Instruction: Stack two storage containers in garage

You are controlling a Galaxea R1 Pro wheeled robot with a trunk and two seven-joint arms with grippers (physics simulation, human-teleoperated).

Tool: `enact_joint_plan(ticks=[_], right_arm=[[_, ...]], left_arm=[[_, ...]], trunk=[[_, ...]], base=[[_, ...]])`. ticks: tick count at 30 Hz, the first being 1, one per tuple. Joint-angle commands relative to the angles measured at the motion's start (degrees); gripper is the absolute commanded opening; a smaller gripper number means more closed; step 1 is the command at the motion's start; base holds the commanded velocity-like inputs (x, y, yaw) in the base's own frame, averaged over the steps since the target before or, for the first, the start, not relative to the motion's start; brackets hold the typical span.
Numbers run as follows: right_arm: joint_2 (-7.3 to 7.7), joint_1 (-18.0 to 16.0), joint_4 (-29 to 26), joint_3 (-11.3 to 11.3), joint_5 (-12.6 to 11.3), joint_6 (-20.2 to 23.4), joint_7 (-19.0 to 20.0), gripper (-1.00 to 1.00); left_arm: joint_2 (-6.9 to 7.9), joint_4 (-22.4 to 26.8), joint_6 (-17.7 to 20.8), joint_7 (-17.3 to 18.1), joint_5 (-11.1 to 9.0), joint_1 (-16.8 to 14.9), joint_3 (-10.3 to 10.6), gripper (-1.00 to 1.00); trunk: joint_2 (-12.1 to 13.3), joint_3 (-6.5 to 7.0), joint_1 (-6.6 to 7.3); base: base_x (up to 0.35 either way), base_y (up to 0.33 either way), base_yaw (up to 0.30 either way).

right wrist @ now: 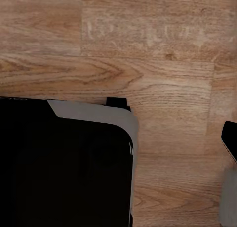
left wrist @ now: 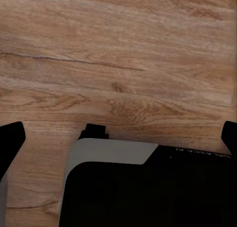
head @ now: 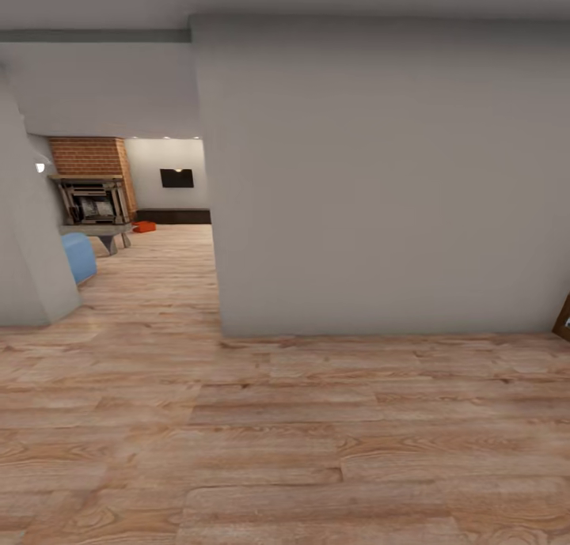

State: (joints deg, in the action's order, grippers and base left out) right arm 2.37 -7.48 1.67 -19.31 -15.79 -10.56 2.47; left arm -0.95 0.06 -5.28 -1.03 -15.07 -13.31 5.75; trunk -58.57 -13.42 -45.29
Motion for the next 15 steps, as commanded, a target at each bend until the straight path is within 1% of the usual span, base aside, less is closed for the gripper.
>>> enact_joint_plan(ticks=[1, 15], right_arm=[[-0.02, -0.1, 0.2, -0.4, -0.6, -0.3, 0.3, 1.0], [-0.01, -0.1, 0.2, -0.6, -0.6, -0.4, 0.3, 1.0]], left_arm=[[-0.02, -0.1, -0.2, -0.1, -0.5, 0.0, 0.5, 1.0], [-0.02, -0.1, -0.2, -0.1, -0.5, 0.0, 0.5, 1.0]], trunk=[[0.0, -0.07, -0.04], [0.0, -0.07, -0.04]], base=[[0.322, 0.0, 0.0], [0.322, 0.0, 0.0]])
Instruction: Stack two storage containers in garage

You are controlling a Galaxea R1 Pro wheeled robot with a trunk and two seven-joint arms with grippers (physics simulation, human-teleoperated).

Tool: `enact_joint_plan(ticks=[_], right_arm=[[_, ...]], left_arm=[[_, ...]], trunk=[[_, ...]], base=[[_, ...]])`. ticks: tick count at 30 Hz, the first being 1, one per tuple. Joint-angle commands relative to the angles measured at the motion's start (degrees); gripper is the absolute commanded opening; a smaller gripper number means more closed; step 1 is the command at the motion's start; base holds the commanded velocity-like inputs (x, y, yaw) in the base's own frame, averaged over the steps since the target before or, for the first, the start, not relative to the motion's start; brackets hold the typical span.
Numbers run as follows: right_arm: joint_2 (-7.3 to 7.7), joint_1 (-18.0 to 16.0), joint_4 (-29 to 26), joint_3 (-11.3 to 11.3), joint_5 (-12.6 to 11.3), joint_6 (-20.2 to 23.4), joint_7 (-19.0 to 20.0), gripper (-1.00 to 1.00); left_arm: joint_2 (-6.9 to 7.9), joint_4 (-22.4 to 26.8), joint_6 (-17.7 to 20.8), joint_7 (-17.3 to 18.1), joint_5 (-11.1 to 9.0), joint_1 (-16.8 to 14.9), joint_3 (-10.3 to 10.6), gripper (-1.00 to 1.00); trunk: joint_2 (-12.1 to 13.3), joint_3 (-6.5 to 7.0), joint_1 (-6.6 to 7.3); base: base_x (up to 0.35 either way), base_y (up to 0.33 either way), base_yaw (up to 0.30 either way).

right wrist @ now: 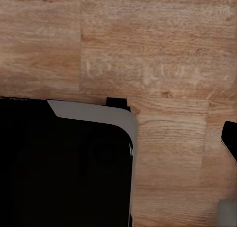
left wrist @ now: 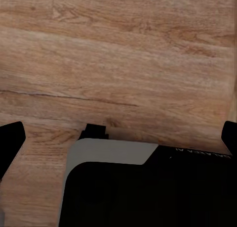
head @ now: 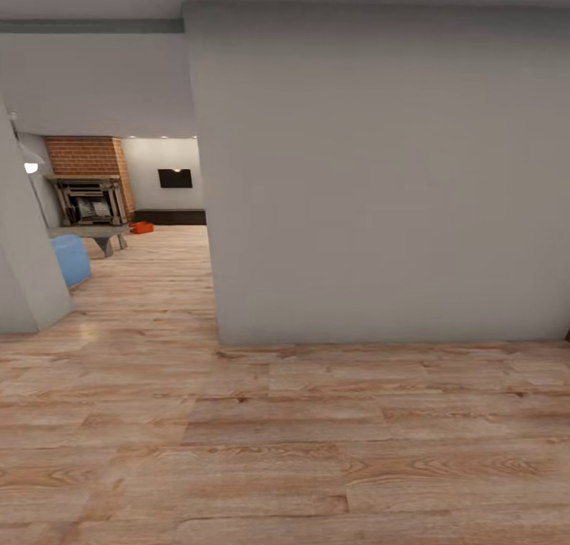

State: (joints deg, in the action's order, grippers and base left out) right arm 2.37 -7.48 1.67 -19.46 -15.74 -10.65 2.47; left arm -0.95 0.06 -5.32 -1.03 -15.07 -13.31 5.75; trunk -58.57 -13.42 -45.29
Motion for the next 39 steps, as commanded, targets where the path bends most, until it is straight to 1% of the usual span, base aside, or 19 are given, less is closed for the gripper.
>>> enact_joint_plan(ticks=[1, 12, 15, 26, 39], right_arm=[[-0.01, -0.1, 0.2, -0.4, -0.6, -0.3, 0.3, 1.0], [-0.15, -0.1, 0.2, -0.3, -0.5, -0.3, 0.3, 1.0], [-0.12, -0.1, 0.2, -0.2, -0.7, -0.3, 0.3, 1.0], [-0.16, -0.1, 0.2, 0.2, -1.4, -0.2, 0.3, 1.0], [-0.24, -0.1, 0.2, 0.4, -1.5, -0.3, 0.3, 1.0]], left_arm=[[-0.02, -0.1, -0.2, -0.1, -0.5, 0.0, 0.5, 1.0], [-0.02, 0.0, 0.0, -0.1, -0.5, 0.0, 0.5, 1.0], [-0.07, 0.0, 0.0, -0.1, -0.5, 0.0, 0.5, 1.0], [-0.02, 0.0, -0.1, -0.1, -0.5, 0.0, 0.5, 1.0], [0.06, 0.0, 0.0, -0.1, -0.5, 0.0, 0.5, 1.0]], trunk=[[0.0, -0.07, -0.04], [0.0, -0.07, -0.04], [0.0, -0.07, -0.04], [0.0, -0.07, -0.04], [0.0, -0.07, -0.04]], base=[[0.322, 0.0, 0.0], [0.322, 0.0, 0.001], [0.322, 0.0, 0.123], [0.322, 0.0, 0.255], [0.322, 0.0, 0.278]])
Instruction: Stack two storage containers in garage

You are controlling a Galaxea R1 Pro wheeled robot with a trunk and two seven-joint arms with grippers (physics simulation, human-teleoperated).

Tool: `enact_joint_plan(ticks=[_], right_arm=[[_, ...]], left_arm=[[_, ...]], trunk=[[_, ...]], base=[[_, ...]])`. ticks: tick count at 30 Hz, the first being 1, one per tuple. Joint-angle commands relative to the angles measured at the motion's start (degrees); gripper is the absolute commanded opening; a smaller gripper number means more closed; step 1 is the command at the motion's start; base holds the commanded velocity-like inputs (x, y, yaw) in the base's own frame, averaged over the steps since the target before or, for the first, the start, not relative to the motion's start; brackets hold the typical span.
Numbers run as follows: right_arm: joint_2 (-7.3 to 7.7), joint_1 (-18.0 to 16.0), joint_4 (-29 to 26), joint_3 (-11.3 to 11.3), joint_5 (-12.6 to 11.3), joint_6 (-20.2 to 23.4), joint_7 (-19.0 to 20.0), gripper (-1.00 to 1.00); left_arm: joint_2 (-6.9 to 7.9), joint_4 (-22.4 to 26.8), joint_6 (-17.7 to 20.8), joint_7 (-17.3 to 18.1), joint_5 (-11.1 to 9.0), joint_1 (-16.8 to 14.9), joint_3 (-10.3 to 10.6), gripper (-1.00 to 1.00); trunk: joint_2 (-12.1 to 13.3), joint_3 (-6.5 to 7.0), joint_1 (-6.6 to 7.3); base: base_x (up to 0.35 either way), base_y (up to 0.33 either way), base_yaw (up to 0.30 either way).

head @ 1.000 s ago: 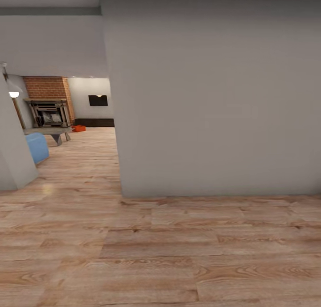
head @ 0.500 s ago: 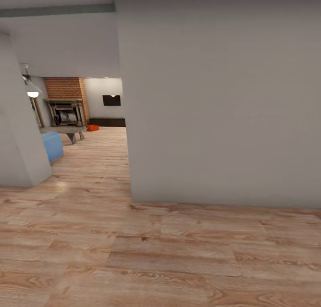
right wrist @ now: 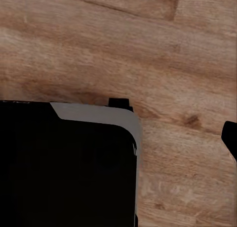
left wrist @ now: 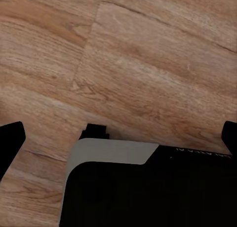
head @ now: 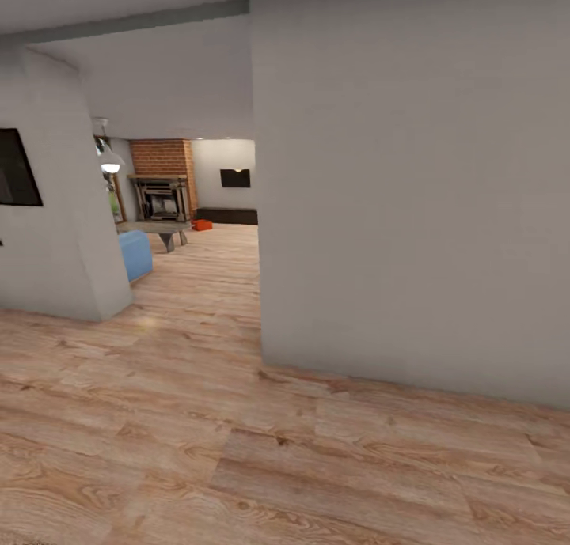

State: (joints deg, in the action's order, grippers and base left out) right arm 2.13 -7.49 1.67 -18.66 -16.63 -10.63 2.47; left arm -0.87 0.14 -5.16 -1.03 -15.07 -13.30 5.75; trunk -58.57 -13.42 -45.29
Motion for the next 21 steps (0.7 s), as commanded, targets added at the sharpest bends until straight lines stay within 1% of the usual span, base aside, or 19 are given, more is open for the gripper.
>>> enact_joint_plan(ticks=[1, 21], right_arm=[[0.01, -0.1, 0.2, -0.4, -0.6, -0.4, 0.3, 1.0], [-0.02, -0.1, 0.2, -0.3, -0.6, -0.4, 0.3, 1.0]], left_arm=[[0.0, -0.1, -0.2, -0.1, -0.5, -0.1, 0.5, 1.0], [-0.05, -0.1, -0.2, -0.1, -0.5, -0.1, 0.5, 1.0]], trunk=[[0.0, -0.07, -0.04], [0.0, -0.07, -0.04]], base=[[0.322, 0.0, 0.279], [0.322, 0.0, 0.279]])
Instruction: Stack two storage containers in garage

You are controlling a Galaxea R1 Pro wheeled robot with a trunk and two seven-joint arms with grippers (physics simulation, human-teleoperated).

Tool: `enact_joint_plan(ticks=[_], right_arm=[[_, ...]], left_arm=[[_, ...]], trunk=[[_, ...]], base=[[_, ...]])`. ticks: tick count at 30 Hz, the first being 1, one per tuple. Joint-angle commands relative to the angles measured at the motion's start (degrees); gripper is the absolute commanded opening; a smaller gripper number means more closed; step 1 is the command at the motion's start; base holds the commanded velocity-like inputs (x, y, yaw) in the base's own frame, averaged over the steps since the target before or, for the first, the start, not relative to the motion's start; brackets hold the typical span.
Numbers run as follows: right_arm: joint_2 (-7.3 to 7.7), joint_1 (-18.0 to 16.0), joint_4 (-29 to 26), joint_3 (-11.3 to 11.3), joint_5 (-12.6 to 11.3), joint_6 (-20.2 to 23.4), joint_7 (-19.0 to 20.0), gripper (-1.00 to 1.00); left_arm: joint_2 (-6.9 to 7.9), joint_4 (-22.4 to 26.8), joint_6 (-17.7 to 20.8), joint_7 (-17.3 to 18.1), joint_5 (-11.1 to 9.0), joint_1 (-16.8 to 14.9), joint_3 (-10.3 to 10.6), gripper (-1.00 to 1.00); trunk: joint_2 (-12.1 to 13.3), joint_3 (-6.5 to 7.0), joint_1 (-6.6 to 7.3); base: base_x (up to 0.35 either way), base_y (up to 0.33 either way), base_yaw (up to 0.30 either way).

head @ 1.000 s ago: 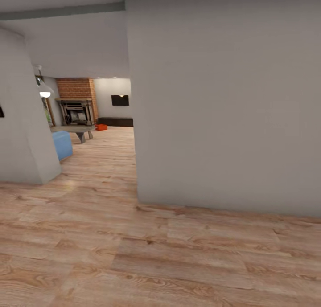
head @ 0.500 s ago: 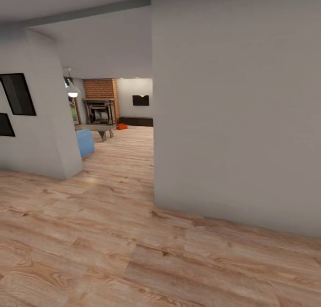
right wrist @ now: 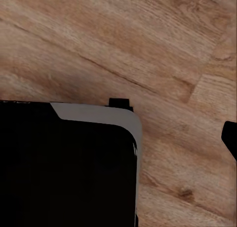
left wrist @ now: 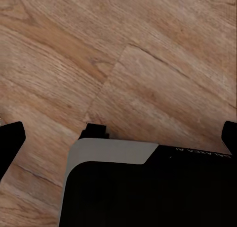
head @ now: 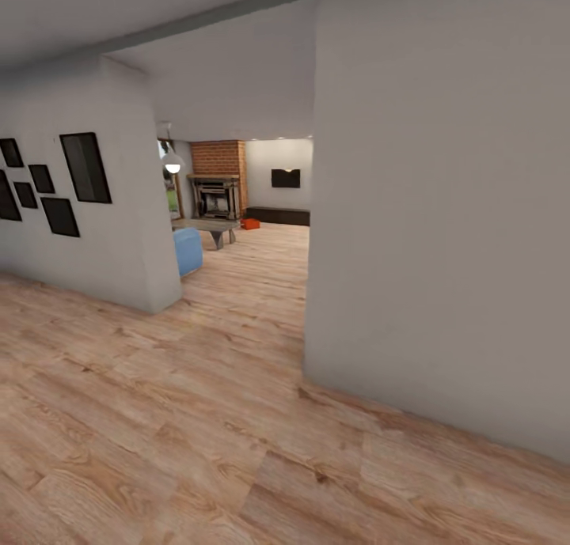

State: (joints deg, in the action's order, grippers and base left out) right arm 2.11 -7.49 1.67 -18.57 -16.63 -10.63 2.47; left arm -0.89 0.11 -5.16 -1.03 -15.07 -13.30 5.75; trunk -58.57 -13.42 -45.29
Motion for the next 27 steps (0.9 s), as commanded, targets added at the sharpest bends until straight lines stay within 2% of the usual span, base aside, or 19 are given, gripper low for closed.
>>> enact_joint_plan(ticks=[1, 27], right_arm=[[0.0, -0.1, 0.2, -0.4, -0.6, -0.4, 0.3, 1.0], [-0.18, -0.1, 0.2, -0.4, -0.7, -0.4, 0.2, 1.0]], left_arm=[[-0.01, -0.1, -0.2, -0.1, -0.5, -0.1, 0.5, 1.0], [0.1, -0.1, -0.3, -0.1, -0.5, -0.1, 0.5, 1.0]], trunk=[[0.0, -0.07, -0.04], [0.0, -0.07, -0.04]], base=[[0.322, 0.0, 0.279], [0.322, 0.0, 0.278]])
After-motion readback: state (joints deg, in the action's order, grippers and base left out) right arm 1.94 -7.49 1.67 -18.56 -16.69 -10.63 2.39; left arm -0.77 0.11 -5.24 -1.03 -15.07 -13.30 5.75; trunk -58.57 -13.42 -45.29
